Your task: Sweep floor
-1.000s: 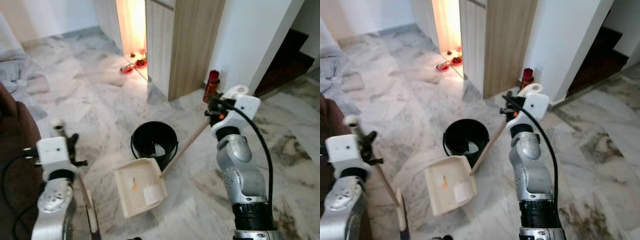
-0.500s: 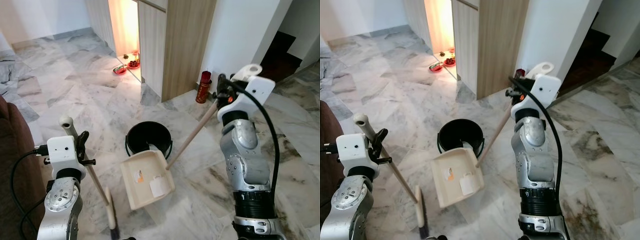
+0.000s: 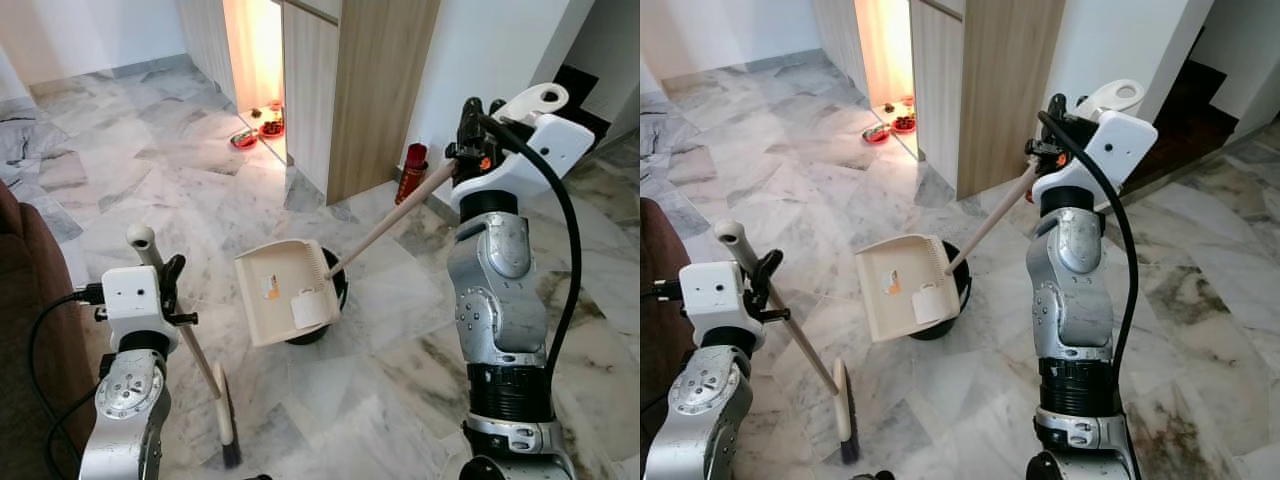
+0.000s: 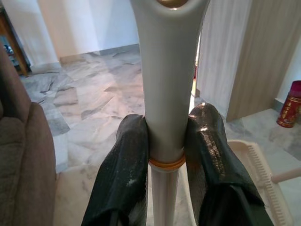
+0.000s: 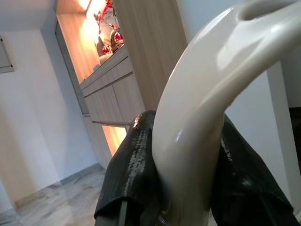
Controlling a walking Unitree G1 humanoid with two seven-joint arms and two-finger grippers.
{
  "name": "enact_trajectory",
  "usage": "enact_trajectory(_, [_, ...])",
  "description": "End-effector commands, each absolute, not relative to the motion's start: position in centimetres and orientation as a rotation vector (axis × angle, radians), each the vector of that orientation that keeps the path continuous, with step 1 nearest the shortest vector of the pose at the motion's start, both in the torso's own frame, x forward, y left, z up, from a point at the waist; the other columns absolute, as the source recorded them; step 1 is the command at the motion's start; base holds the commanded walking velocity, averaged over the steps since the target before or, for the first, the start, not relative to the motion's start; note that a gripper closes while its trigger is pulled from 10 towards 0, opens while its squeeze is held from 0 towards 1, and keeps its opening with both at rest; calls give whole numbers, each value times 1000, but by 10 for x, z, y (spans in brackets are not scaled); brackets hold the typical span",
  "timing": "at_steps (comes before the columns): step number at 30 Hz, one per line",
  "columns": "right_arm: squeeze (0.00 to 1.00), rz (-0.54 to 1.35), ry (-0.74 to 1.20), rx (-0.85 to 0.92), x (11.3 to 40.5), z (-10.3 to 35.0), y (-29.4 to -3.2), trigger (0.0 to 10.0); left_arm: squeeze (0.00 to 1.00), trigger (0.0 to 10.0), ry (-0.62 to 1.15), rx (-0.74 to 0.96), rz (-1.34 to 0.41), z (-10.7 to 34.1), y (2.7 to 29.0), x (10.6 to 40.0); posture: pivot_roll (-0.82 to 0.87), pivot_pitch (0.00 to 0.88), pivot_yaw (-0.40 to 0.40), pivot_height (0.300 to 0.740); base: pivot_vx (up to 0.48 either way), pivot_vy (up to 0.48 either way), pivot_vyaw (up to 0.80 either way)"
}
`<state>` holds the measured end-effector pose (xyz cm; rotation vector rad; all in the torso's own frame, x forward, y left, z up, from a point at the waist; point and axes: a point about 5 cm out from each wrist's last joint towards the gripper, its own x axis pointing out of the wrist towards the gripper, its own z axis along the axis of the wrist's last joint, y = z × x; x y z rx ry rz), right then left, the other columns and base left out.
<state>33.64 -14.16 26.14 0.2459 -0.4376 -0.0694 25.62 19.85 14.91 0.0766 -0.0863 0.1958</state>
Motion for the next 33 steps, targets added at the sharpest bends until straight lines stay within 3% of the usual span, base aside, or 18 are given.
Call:
enact_trajectory(1, [0, -60, -519, 269, 333, 278, -142, 10000, 0, 10000, -133, 98, 189, 157, 197, 256, 12, 23, -29, 740, 0, 0, 0])
enact_trajectory(8, [0, -51, -497, 264, 334, 273, -141, 10000, 0, 10000, -136, 109, 180, 159, 196, 257, 17, 43, -33, 740, 70, 0, 0])
enact_trajectory(33, [0, -13, -499, 265, 335, 277, -136, 10000, 0, 10000, -144, 103, 203, 158, 199, 257, 13, 59, -38, 740, 311, 0, 0])
